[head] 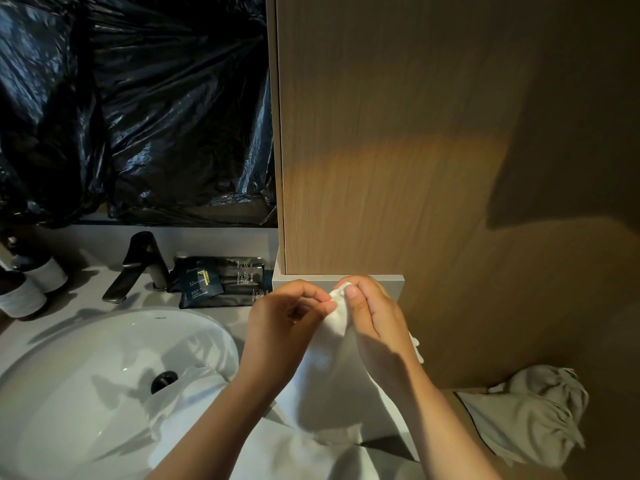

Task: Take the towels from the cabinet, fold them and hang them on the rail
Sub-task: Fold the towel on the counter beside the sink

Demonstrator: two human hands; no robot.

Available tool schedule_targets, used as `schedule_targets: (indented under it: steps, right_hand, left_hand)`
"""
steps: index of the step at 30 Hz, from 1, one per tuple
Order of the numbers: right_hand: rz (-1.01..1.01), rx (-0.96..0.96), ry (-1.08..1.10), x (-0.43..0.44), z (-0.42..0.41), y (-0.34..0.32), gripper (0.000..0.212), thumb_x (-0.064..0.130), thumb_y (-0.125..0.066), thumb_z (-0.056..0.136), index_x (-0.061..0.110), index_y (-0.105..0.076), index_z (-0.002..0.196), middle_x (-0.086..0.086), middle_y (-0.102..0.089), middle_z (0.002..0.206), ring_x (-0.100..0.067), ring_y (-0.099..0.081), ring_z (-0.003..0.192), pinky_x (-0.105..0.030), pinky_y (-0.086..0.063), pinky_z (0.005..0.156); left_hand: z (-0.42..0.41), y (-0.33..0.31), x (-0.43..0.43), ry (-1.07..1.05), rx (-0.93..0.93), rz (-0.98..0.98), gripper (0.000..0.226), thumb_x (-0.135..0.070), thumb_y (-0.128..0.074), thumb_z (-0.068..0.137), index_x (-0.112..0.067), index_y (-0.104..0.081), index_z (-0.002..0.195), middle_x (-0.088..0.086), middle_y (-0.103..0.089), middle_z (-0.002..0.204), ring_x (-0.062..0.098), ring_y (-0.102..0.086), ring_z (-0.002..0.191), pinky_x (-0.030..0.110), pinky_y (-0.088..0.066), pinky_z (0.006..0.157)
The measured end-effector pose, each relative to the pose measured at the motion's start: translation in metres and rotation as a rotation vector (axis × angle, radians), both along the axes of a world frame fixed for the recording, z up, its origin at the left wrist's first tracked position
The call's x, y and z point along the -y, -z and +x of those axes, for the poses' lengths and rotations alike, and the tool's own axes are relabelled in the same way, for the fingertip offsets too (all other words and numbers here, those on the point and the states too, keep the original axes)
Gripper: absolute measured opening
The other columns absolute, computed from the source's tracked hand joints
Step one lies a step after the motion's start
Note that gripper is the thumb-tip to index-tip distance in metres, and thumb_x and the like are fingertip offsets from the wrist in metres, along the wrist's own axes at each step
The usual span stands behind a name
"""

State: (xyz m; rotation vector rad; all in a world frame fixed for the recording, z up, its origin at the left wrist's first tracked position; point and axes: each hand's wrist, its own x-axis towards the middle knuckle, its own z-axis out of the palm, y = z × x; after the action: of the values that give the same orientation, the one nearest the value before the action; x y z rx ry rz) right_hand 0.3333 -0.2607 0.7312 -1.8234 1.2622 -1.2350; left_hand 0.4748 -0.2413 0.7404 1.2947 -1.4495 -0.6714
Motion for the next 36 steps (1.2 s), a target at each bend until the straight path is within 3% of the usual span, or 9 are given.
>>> schedule_targets:
  steps: [5, 9, 13, 18, 21, 24, 28, 33, 36]
  right_hand:
    - [-0.02, -0.01, 0.104, 0.004, -0.005, -0.007, 0.034, 0.028, -0.031, 0.096, 0.012, -0.061, 0.095, 0.004, -0.06, 0.093, -0.004, -0.053, 0.087, -0.013, -0.038, 0.078]
    - [-0.065, 0.036, 0.141, 0.01, -0.012, -0.025, 0.024, 0.015, -0.037, 0.104, 0.014, -0.059, 0.095, 0.009, -0.058, 0.092, -0.01, -0.055, 0.092, -0.023, -0.041, 0.087]
    - [-0.11, 0.021, 0.159, 0.017, -0.018, -0.039, 0.023, 0.011, -0.038, 0.104, 0.015, -0.059, 0.096, 0.0, -0.06, 0.098, -0.012, -0.055, 0.094, -0.028, -0.043, 0.088]
    - [-0.133, 0.013, 0.189, 0.022, -0.029, -0.048, 0.022, 0.013, -0.039, 0.104, 0.02, -0.058, 0.096, 0.008, -0.059, 0.097, -0.002, -0.054, 0.095, -0.025, -0.043, 0.088]
    - [-0.188, 0.01, 0.215, 0.025, -0.038, -0.053, 0.023, 0.013, -0.039, 0.104, 0.017, -0.06, 0.098, 0.008, -0.06, 0.097, 0.0, -0.054, 0.095, -0.025, -0.043, 0.088]
    - [-0.197, 0.01, 0.23, 0.029, -0.043, -0.06, 0.022, 0.015, -0.039, 0.105, 0.019, -0.059, 0.098, 0.01, -0.06, 0.098, -0.002, -0.054, 0.097, -0.029, -0.045, 0.091]
    - [-0.192, 0.019, 0.261, 0.032, -0.046, -0.069, 0.022, 0.021, -0.039, 0.105, 0.031, -0.057, 0.096, 0.012, -0.06, 0.1, -0.006, -0.056, 0.099, -0.034, -0.049, 0.092]
    - [-0.185, 0.015, 0.269, 0.034, -0.048, -0.073, 0.023, 0.027, -0.038, 0.105, 0.039, -0.053, 0.092, 0.017, -0.058, 0.099, -0.005, -0.057, 0.098, -0.028, -0.05, 0.089]
    - [-0.202, 0.009, 0.278, 0.035, -0.05, -0.072, 0.022, 0.025, -0.037, 0.105, 0.036, -0.054, 0.095, 0.017, -0.058, 0.098, -0.004, -0.056, 0.098, -0.026, -0.048, 0.088]
  left_hand:
    - [0.004, 0.013, 0.0, 0.09, 0.025, 0.069, 0.007, -0.023, -0.077, 0.079, -0.027, -0.073, 0.076, -0.016, -0.07, 0.073, 0.002, -0.066, 0.072, 0.012, -0.048, 0.068]
    - [0.013, 0.022, 0.001, 0.154, 0.117, 0.057, 0.01, -0.026, -0.076, 0.081, -0.028, -0.071, 0.073, -0.012, -0.069, 0.077, 0.008, -0.067, 0.078, 0.024, -0.054, 0.076]
    - [0.015, 0.027, 0.006, 0.178, 0.281, 0.021, 0.026, -0.027, -0.074, 0.082, -0.041, -0.058, 0.067, -0.014, -0.063, 0.072, 0.009, -0.06, 0.075, 0.014, -0.045, 0.066]
    - [0.021, 0.034, 0.012, 0.176, 0.291, 0.06, 0.009, -0.03, -0.076, 0.08, -0.027, -0.073, 0.072, -0.015, -0.067, 0.078, 0.001, -0.061, 0.082, 0.009, -0.044, 0.069]
    - [0.025, 0.039, 0.013, 0.188, 0.345, 0.073, 0.015, -0.028, -0.075, 0.082, -0.037, -0.069, 0.071, -0.016, -0.066, 0.08, -0.003, -0.06, 0.083, 0.006, -0.043, 0.071]
    - [0.027, 0.043, 0.015, 0.163, 0.375, 0.064, 0.024, -0.027, -0.072, 0.082, -0.043, -0.061, 0.068, -0.017, -0.065, 0.079, -0.001, -0.06, 0.084, 0.007, -0.045, 0.071]
    - [0.027, 0.049, 0.019, 0.106, 0.345, 0.012, 0.014, -0.031, -0.069, 0.083, -0.037, -0.059, 0.075, -0.02, -0.063, 0.081, -0.001, -0.06, 0.084, 0.017, -0.051, 0.071]
    - [0.038, 0.066, 0.022, 0.189, 0.287, 0.215, 0.045, -0.062, -0.065, 0.075, -0.04, -0.049, 0.111, -0.022, -0.062, 0.101, -0.006, -0.061, 0.092, 0.012, -0.051, 0.076]
    - [0.042, 0.081, 0.018, 0.223, 0.212, 0.336, 0.025, -0.053, -0.062, 0.082, -0.043, -0.052, 0.102, -0.021, -0.064, 0.099, -0.013, -0.06, 0.09, 0.005, -0.049, 0.067]
